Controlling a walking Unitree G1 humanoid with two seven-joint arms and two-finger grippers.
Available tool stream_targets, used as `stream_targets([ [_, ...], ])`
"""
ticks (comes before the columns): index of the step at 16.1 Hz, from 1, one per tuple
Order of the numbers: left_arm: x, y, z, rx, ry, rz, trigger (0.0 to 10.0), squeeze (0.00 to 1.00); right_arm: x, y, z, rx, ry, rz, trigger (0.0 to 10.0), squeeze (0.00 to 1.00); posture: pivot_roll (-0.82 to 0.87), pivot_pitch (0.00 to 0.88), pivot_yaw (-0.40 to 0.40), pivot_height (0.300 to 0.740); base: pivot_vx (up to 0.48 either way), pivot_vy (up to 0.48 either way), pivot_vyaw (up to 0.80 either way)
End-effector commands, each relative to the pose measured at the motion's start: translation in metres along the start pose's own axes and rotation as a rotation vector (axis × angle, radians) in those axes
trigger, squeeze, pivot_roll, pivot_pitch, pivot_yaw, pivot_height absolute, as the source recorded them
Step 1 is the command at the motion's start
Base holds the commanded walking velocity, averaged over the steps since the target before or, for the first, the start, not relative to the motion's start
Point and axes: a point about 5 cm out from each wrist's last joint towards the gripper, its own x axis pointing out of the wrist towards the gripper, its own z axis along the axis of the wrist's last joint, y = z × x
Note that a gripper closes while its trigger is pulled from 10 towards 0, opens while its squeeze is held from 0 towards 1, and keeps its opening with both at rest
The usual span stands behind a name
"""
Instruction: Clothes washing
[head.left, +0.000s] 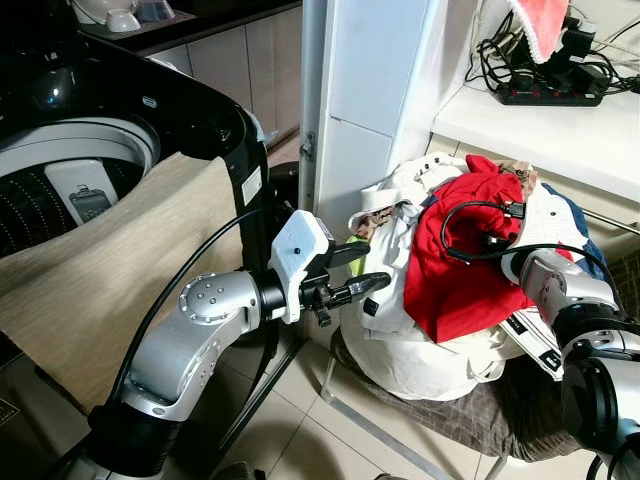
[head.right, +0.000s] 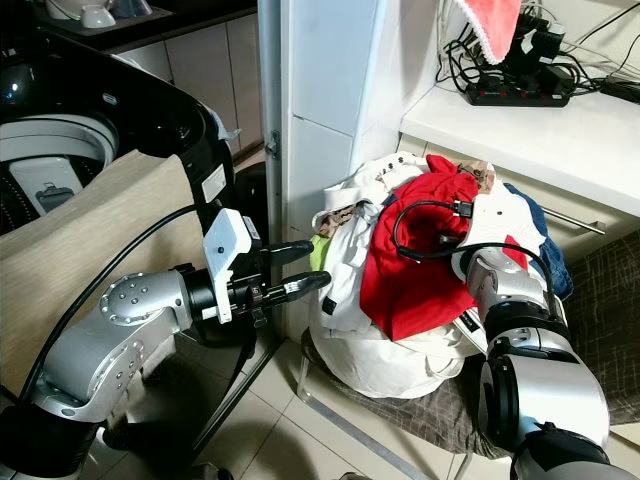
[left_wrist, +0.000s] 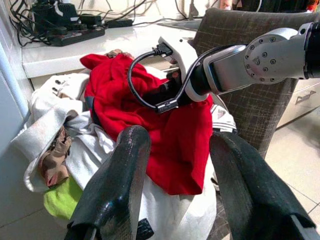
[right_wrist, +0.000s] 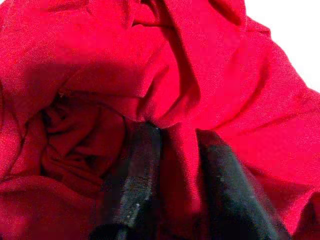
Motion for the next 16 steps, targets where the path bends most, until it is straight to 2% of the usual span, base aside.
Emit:
stream_targets([
  [1, 0.001, 0.000, 0.002, 0.018, 0.003, -0.003, 10.0, 0.00, -0.001, 0.000, 0.007, -0.027, -0.027, 0.000, 0.0, 0.00, -0.10, 0.000, -0.021, 0.740, 0.000, 0.000, 0.00],
  [5, 0.001, 0.002, 0.004, 0.030, -0.004, 0.019, 10.0, 0.00, -0.008, 0.009, 0.023, -0.098, -0.090, 0.063, 0.0, 0.00, -0.09, 0.000, -0.022, 0.740, 0.000, 0.000, 0.00],
  [6, 0.001, 0.006, 0.006, 0.039, -0.015, 0.050, 10.0, 0.00, -0.017, 0.017, 0.036, -0.053, -0.131, 0.135, 0.0, 0.00, -0.10, 0.000, -0.020, 0.740, 0.000, 0.000, 0.00],
  [7, 0.001, 0.007, 0.006, 0.039, -0.018, 0.058, 10.0, 0.00, -0.020, 0.019, 0.039, -0.041, -0.144, 0.155, 0.0, 0.00, -0.10, 0.000, -0.020, 0.740, 0.000, 0.000, 0.00],
  [9, 0.003, 0.013, 0.011, 0.038, -0.044, 0.095, 10.0, 0.00, -0.047, 0.027, 0.063, -0.117, -0.215, 0.247, 0.0, 0.00, -0.10, 0.000, -0.020, 0.740, 0.000, 0.000, 0.00],
  [12, 0.010, 0.016, 0.020, 0.052, -0.106, 0.130, 10.0, 0.00, -0.077, 0.037, 0.088, 0.015, -0.292, 0.401, 0.0, 0.00, -0.12, 0.000, -0.011, 0.740, 0.000, 0.000, 0.00],
  [14, 0.017, 0.015, 0.027, 0.051, -0.163, 0.135, 10.0, 0.00, -0.103, 0.056, 0.104, 0.111, -0.334, 0.617, 0.0, 0.00, -0.12, 0.000, -0.007, 0.740, 0.000, 0.000, 0.00],
  [15, 0.018, 0.014, 0.028, 0.048, -0.176, 0.134, 10.0, 0.00, -0.108, 0.059, 0.106, 0.121, -0.343, 0.656, 0.0, 0.00, -0.12, 0.000, -0.007, 0.740, 0.000, 0.000, 0.00],
  [16, 0.020, 0.014, 0.030, 0.045, -0.189, 0.135, 10.0, 0.00, -0.115, 0.061, 0.105, 0.060, -0.338, 0.680, 0.0, 0.00, -0.13, 0.000, -0.010, 0.740, 0.000, 0.000, 0.00],
])
